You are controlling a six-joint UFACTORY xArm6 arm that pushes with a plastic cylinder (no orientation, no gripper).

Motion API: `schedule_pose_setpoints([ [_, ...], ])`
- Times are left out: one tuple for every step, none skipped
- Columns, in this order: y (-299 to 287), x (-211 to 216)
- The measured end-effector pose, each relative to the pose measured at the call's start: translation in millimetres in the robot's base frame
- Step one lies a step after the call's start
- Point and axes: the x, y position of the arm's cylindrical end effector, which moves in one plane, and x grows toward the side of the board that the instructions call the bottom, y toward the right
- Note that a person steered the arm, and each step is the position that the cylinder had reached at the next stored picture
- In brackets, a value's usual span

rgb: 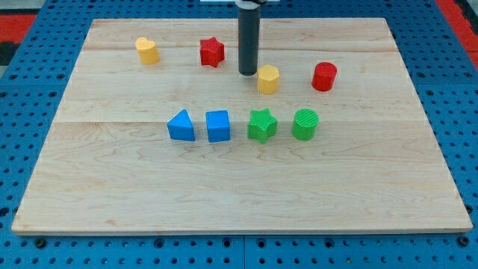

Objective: Slide the yellow hexagon towards the red circle

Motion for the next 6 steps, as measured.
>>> schedule_pose_setpoints([
  [-21.0,4.1],
  [-1.8,8.8],
  [22.1,14.8],
  [16.1,22.3],
  [20.8,23.9],
  [41.8,23.9],
])
